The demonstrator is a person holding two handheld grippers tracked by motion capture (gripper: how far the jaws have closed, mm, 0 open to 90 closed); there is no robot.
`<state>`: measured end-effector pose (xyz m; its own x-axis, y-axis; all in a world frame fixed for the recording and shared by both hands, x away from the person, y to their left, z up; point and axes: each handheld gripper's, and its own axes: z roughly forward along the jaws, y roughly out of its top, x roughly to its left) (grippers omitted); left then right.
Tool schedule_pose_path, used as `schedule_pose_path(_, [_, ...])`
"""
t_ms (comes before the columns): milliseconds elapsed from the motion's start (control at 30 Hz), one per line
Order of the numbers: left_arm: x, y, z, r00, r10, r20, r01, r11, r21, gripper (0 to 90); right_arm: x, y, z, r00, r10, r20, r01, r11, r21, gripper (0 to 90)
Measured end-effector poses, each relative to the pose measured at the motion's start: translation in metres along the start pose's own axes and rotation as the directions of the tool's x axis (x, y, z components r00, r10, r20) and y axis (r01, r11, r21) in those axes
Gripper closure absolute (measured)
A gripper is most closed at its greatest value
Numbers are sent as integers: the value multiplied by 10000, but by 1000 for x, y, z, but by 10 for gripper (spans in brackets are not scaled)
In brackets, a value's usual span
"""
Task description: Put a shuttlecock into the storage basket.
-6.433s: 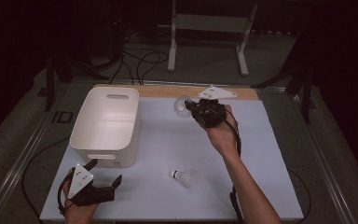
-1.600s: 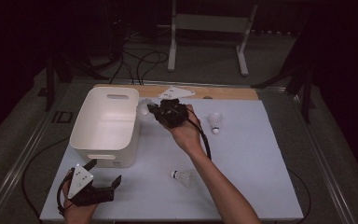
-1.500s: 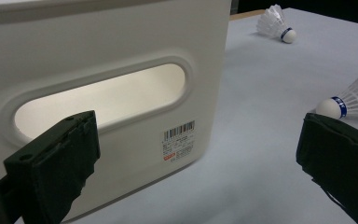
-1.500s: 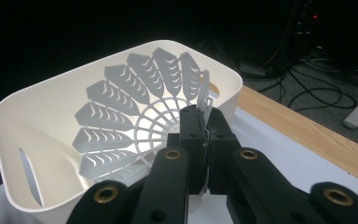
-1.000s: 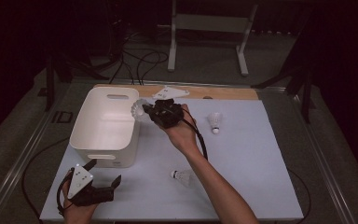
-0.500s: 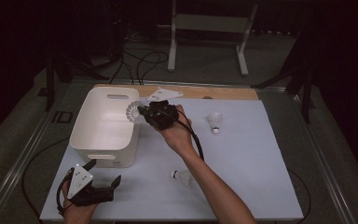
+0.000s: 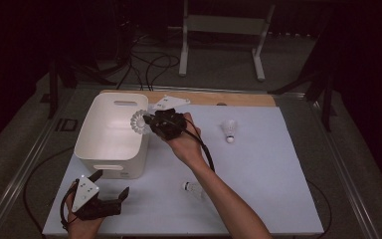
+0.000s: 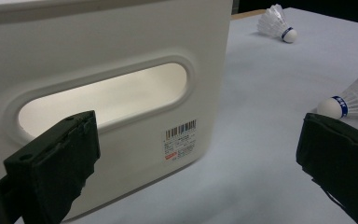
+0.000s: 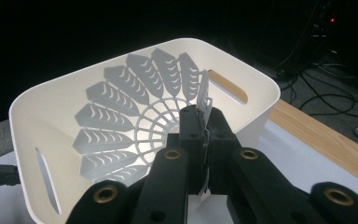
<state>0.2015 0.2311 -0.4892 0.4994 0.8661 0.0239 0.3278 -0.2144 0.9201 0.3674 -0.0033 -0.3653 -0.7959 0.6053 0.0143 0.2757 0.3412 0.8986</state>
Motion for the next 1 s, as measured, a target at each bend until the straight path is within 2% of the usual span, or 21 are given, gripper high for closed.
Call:
schedule_pose_path(267, [0,0,0,10000,23,12,-23,10000,7,0,3,0,4,9999,-41,-120,41,10000,39,873])
schedule_pose_path(433, [0,0,0,10000,17,4,-17,10000,13,0,5,0,8,9994,119,-325,-119,9999,18,873])
schedule_pose_path(1000, [0,0,-1,10000,-4,-18,4,10000,-14,0,18,6,14,9979,-36,-639,42,10000,86,867])
